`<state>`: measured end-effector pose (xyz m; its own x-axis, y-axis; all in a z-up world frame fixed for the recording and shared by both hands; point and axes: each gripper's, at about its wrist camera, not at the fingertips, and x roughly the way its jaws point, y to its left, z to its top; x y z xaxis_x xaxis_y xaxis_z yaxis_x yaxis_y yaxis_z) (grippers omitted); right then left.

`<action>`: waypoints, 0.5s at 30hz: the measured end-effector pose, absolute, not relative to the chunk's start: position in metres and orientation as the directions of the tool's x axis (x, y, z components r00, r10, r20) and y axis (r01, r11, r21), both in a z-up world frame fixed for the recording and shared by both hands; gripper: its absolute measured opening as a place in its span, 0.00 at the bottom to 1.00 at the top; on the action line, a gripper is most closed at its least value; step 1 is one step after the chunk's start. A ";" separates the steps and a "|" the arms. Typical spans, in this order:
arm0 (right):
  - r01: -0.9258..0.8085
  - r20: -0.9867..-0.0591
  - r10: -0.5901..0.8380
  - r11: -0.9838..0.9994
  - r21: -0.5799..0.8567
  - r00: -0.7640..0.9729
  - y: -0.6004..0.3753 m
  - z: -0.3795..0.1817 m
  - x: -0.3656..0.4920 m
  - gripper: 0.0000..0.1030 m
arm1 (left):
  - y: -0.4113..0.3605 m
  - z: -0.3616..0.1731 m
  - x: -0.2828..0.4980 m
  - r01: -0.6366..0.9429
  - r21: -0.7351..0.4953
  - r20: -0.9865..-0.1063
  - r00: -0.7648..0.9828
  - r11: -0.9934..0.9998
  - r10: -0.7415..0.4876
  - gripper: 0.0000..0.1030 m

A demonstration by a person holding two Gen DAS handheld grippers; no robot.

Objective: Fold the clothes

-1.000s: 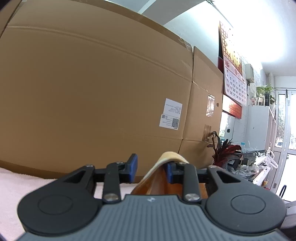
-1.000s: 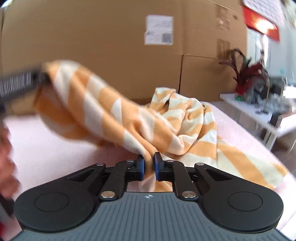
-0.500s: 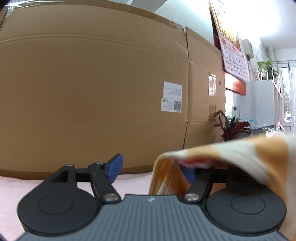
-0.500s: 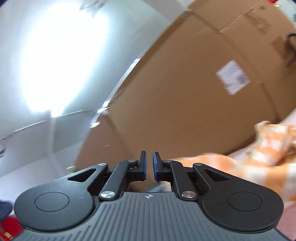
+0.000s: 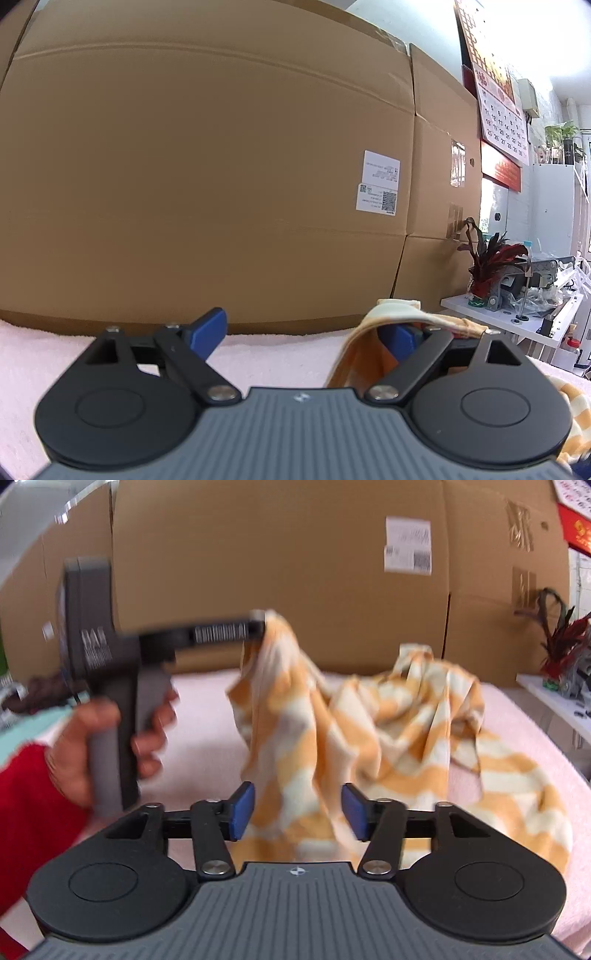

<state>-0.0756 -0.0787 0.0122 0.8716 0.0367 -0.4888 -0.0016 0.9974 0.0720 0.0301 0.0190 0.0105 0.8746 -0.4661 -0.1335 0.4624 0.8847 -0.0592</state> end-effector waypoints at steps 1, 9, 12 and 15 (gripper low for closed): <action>-0.006 -0.505 0.046 0.997 0.080 0.862 -0.076 0.009 -0.073 0.10 | 0.020 0.010 0.031 0.457 -0.061 -0.136 0.877 0.887 -0.461 0.88; -0.350 -0.314 0.398 0.916 0.198 0.862 -0.046 0.037 -0.098 0.10 | 0.039 0.010 0.045 0.402 -0.167 -0.137 0.895 0.900 -0.425 0.99; -0.416 -0.327 0.446 0.895 0.161 0.833 -0.029 0.033 -0.096 0.14 | 0.038 0.010 0.042 0.395 -0.139 -0.117 0.904 0.908 -0.411 0.99; -0.397 -0.417 0.402 0.912 0.105 0.815 -0.021 0.021 -0.086 0.28 | 0.038 0.009 0.045 0.362 -0.119 -0.130 0.917 0.925 -0.376 0.99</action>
<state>-0.0864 -0.0207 0.0213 0.8151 0.4023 -0.4169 -0.3965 0.9120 0.1048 0.0446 0.0376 0.0092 0.9174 -0.3760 -0.1304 0.3620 0.9245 -0.1194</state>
